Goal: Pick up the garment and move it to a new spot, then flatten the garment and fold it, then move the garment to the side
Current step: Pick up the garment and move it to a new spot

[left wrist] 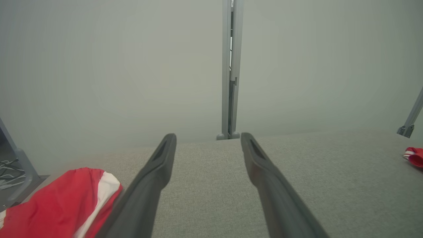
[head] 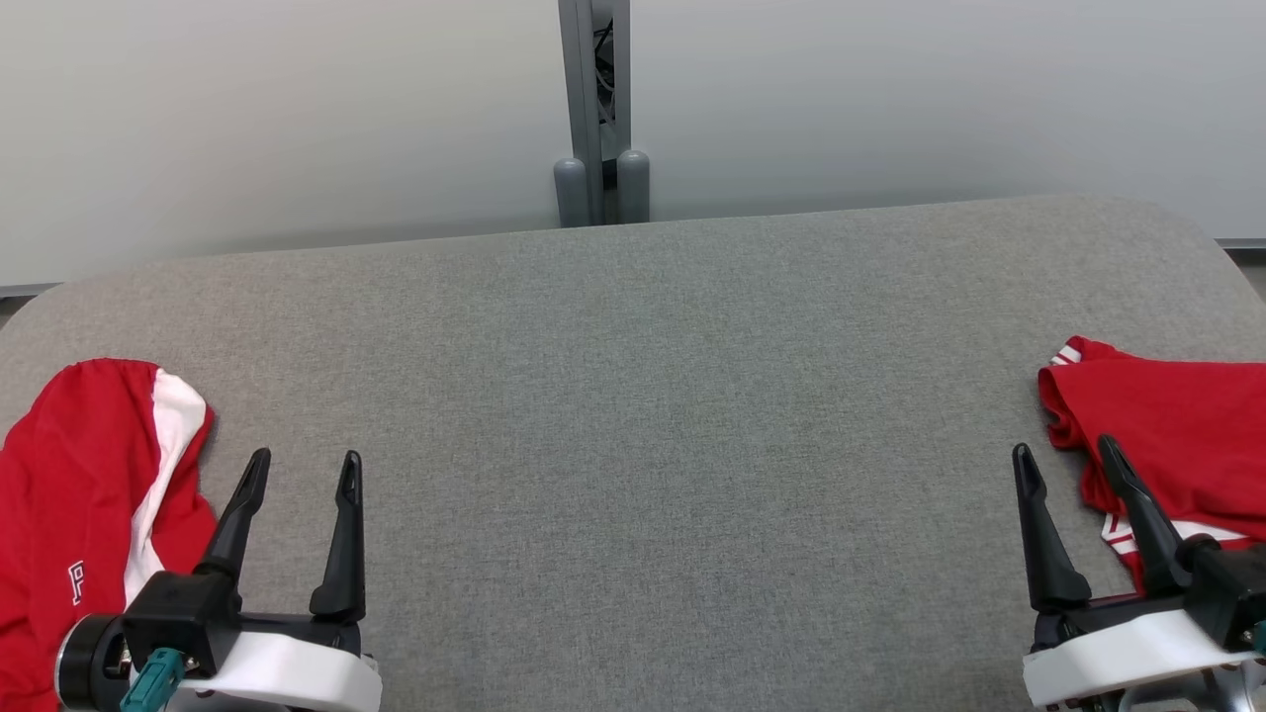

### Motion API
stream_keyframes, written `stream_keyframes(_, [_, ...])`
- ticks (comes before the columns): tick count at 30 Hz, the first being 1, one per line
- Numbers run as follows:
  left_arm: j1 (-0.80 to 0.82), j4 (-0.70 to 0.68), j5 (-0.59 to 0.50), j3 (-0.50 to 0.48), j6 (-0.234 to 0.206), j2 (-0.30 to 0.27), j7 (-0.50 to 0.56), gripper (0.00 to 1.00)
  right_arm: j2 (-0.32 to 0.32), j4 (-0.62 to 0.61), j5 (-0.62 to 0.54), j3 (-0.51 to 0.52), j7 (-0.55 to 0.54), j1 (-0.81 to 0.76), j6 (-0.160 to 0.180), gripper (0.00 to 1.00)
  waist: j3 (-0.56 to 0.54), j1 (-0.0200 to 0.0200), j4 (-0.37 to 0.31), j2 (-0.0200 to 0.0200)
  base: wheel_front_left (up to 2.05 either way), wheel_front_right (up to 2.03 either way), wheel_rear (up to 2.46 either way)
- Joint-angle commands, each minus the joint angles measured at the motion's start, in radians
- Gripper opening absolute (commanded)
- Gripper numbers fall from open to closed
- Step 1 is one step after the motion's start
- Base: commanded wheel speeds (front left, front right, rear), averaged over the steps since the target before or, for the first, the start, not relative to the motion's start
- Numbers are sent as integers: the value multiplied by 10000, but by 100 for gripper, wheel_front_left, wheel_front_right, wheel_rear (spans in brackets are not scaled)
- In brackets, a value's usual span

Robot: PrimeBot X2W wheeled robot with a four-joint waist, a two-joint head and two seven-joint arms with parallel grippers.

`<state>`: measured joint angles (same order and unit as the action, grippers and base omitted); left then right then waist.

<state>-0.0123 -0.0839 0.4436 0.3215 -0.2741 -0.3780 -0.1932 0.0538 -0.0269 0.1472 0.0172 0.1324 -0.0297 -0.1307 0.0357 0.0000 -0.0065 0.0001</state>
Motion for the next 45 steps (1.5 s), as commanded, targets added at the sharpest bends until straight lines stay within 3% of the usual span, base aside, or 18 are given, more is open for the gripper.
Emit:
stream_keyframes(1, [94,-60,19,-6,-79,-73,44,100,-4,-65,-58,18,6,-9,-2,100,14,0,6,-1,0,0,0])
stream_keyframes(15, [194,-145,12,84,-188,2,3,100,0,-147,-26,108,-59,-96,-2,100,2,0,521,-1,0,0,0])
stream_keyframes(25, [693,72,245,-277,-86,95,-288,100,4,-178,55,-351,-153,253,-2,100,214,0,2539,-1,0,0,0])
stream_keyframes(31, [394,179,245,-538,-246,48,-445,100,49,-40,53,-570,-262,388,-2,100,190,0,3843,-1,0,0,0])
stream_keyframes(38, [245,133,312,-593,-241,50,-514,100,28,63,91,-652,-206,382,-2,100,203,0,4514,-1,0,0,0])
stream_keyframes(45, [379,77,232,-509,-127,21,-553,100,18,169,104,-684,-155,451,-2,100,271,0,4630,-1,0,0,0])
